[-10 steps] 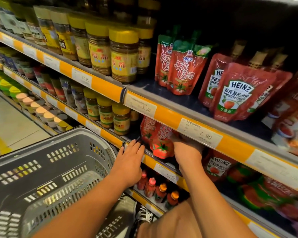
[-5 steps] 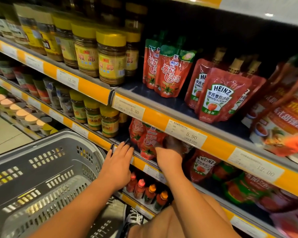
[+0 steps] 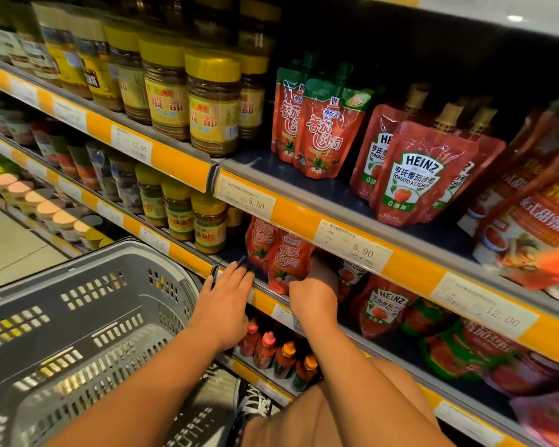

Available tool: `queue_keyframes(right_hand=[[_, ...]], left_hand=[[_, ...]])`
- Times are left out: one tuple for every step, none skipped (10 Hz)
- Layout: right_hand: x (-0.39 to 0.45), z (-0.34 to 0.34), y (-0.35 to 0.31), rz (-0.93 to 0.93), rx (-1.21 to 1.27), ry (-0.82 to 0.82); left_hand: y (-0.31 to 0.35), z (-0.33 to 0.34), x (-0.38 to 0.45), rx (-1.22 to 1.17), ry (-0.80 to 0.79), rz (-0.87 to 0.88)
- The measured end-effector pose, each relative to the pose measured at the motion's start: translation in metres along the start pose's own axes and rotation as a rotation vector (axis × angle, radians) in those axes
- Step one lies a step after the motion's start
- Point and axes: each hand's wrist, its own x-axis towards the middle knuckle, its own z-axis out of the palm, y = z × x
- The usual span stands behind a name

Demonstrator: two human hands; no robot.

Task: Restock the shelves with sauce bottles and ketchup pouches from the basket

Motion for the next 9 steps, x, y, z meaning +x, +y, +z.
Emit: queue_keyframes(right_hand=[[0.004, 0.001, -0.002, -0.018, -0.028, 0.026], [0.006, 0.001, -0.003, -0.011, -0.053, 0.030], [0.004, 0.000, -0.006, 0.006, -0.059, 0.008], [0.000, -0.002, -0.008, 0.041, -0.080, -0.024], [-0.009, -0.008, -0.009, 0.044, -0.103, -0.075], [-0.016, -0.025, -0.013, 0.061, 0.008, -0.064], [-0.027, -0.050, -0.017, 0.081, 0.025, -0.090], [-0.046, -0.078, -0.010, 0.007, 0.057, -0.091], [-0.073, -0.099, 0.007, -0.083, 0.107, -0.080]], left_hand=[[0.000, 0.000, 0.000, 0.002, -0.005, -0.003], [0.001, -0.001, 0.000, 0.011, -0.021, -0.008], [0.004, -0.006, 0.001, 0.029, -0.056, -0.008], [0.006, -0.015, 0.001, 0.050, -0.117, -0.007], [0.010, -0.019, -0.006, -0.002, -0.098, -0.021], [0.016, -0.028, -0.019, -0.077, -0.043, -0.025], [0.029, -0.045, -0.032, -0.158, 0.009, -0.006], [0.054, -0.070, -0.047, -0.268, 0.071, 0.006], [0.080, -0.089, -0.063, -0.385, 0.112, 0.023]])
